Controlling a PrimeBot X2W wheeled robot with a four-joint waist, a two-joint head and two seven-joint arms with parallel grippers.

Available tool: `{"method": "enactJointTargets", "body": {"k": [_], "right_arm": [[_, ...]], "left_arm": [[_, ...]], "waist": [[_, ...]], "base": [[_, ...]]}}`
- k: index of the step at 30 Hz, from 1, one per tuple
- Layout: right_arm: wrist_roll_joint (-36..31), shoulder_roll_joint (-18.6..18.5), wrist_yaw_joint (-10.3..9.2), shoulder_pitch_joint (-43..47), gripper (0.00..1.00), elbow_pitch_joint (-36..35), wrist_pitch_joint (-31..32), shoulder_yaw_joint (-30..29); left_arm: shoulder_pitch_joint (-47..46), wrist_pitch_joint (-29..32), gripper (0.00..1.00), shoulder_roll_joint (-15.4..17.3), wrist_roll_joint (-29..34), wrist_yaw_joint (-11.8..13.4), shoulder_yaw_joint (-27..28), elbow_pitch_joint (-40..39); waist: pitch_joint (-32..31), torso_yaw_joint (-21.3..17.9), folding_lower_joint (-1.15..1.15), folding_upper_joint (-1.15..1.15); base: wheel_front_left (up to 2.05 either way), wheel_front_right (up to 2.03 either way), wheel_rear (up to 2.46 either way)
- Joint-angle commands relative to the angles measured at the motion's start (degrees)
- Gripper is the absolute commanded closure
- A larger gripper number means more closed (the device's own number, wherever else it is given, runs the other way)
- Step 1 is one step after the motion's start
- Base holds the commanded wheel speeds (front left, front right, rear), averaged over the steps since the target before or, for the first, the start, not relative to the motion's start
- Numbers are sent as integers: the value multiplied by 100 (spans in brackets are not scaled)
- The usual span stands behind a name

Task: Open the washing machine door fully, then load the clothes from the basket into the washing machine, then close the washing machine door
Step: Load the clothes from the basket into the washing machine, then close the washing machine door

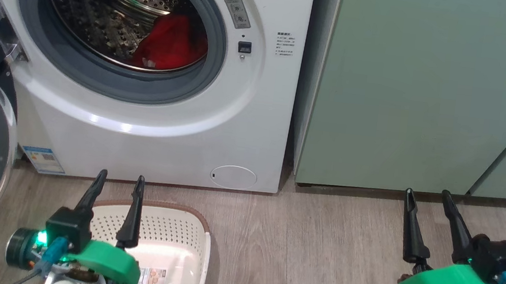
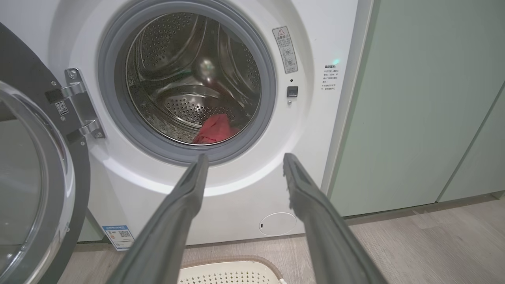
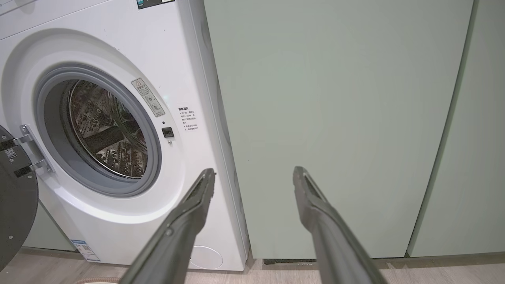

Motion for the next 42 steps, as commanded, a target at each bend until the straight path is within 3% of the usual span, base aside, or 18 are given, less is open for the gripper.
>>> {"method": "enactJointTargets", "body": {"k": [1, 23, 42], "right_arm": [[40, -18, 0, -194, 0, -199, -54, 153], [46, -18, 0, -208, 0, -160, -54, 153], [30, -18, 0, -188, 0, -133, -54, 162]], "left_arm": [[-216, -56, 0, -8, -25, -1, 164, -175], [-264, -56, 0, -8, -44, 34, 213, -109], [-233, -56, 0, -8, -66, 86, 247, -145]], "waist": [[1, -1, 0, 0], [32, 44, 0, 0], [-11, 80, 0, 0]], "base": [[0, 0, 0], [-13, 13, 0], [-189, 189, 0]]}}
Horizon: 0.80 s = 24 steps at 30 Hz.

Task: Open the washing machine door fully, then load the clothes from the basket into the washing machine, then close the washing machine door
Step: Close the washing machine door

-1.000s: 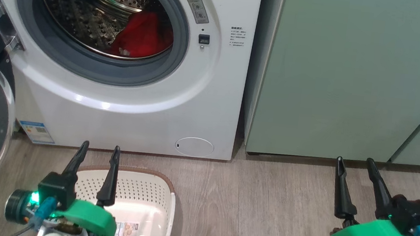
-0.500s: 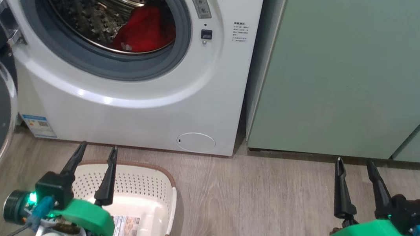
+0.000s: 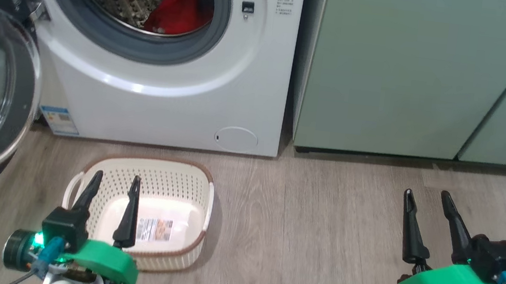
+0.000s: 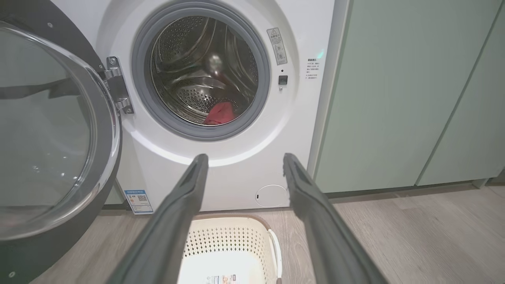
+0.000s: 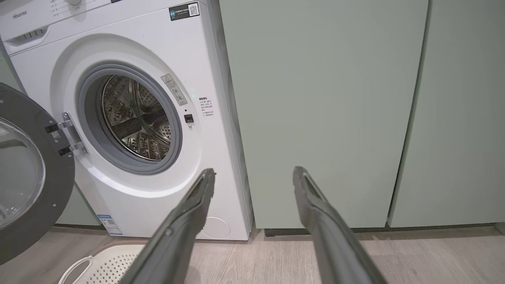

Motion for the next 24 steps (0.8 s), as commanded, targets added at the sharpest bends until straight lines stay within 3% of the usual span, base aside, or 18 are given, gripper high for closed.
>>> {"method": "enactJointTargets", "body": {"k": [1, 11, 24], "right_arm": [[28, -20, 0, -183, 0, -165, -54, 156], [28, -20, 0, -185, 0, -133, -54, 165], [37, -20, 0, -211, 0, -103, -54, 199]], "left_arm": [[-228, -56, 0, -5, -1, 35, 187, -195], [-217, -56, 0, -5, 133, 85, 145, -178], [-210, -56, 0, -5, 138, 78, 149, -167]], "waist": [[-1, 3, -1, 0], [-10, 12, -1, 0], [-21, -24, -1, 0]], "base": [[-216, 210, 6], [-145, 141, 4], [-9, 9, 0]]}}
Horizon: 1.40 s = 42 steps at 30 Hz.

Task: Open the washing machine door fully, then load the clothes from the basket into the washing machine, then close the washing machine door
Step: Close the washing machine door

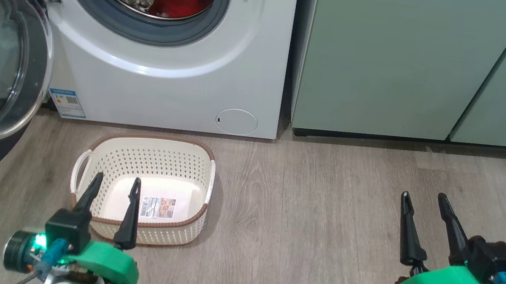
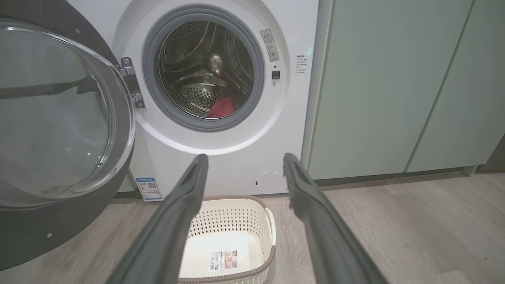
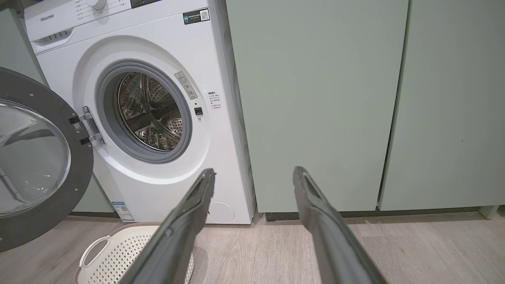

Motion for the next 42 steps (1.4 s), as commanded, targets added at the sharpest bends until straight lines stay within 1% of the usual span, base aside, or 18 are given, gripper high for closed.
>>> {"method": "enactJointTargets", "body": {"k": [1, 29, 33, 37, 38, 42], "right_arm": [[38, -20, 0, -220, 0, -163, -54, 163], [47, -20, 0, -193, 0, -172, -54, 142], [51, -20, 0, -165, 0, -187, -54, 144], [61, -20, 0, -128, 0, -196, -54, 148], [61, -20, 0, -128, 0, -196, -54, 148], [77, -20, 0, -104, 0, -203, -54, 154]], "left_arm": [[-236, -56, 0, 1, 27, 21, 174, -170], [-245, -56, 0, 0, 59, 8, 147, -159], [-247, -56, 0, 0, 56, 19, 97, -155], [-253, -56, 0, 0, 59, 38, 90, -136], [-253, -56, 0, 0, 59, 38, 90, -136], [-259, -56, 0, 0, 79, 36, 67, -123]], "waist": [[-2, -3, 0, 0], [3, 54, 0, 0], [61, 189, 0, 0], [121, 441, 0, 0], [121, 441, 0, 0], [167, 808, 0, 0]], "base": [[0, 0, 0], [0, 0, 0], [0, 0, 0], [0, 0, 0], [0, 0, 0], [0, 0, 0]]}}
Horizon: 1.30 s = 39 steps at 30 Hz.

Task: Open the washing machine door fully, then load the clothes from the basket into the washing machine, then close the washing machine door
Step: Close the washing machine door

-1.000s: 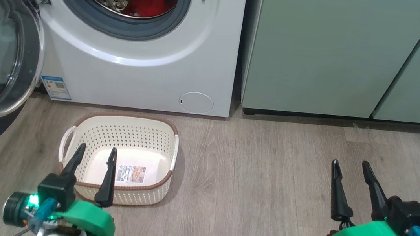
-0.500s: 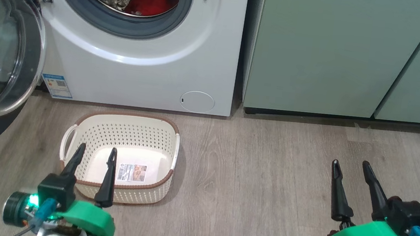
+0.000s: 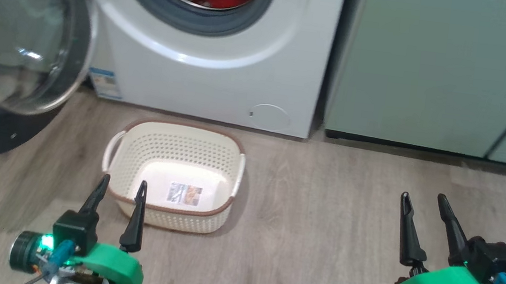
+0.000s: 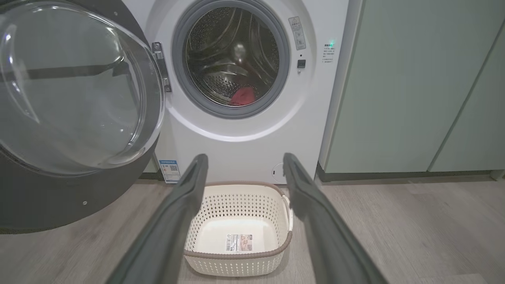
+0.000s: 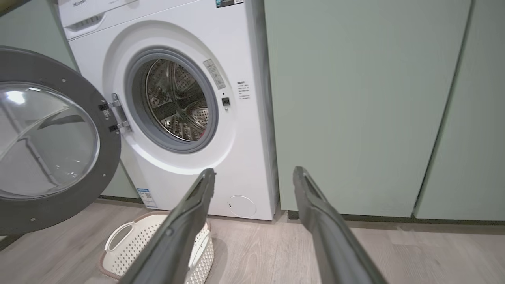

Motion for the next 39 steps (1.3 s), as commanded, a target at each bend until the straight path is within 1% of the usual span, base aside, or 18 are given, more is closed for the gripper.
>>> {"method": "enactJointTargets", "body": {"k": [1, 15, 23, 30, 39], "right_arm": [[41, -20, 0, -115, 0, -204, -54, 160], [273, -20, 0, -107, 0, -190, -54, 407], [437, -20, 0, -101, 0, -197, -54, 455], [412, -20, 0, -366, 0, -117, -54, 725], [384, -20, 0, -681, 0, 66, -54, 936]], "left_arm": [[-257, -56, 0, 0, 54, 31, 182, -159], [-221, -56, 0, 65, 243, -68, 403, -190], [-196, -56, 0, 112, 315, -91, 459, -257], [-130, -56, 0, 106, 262, 41, 678, -489], [6, -56, 0, 60, 212, 183, 840, -709]], "waist": [[42, 257, 0, 0], [-70, 1687, 0, 0], [-172, 2369, 0, 0], [-6, 2550, 0, 0], [69, 2603, 0, 0]], "base": [[0, 0, 0], [0, 0, 0], [0, 0, 0], [0, 0, 0], [0, 0, 0]]}}
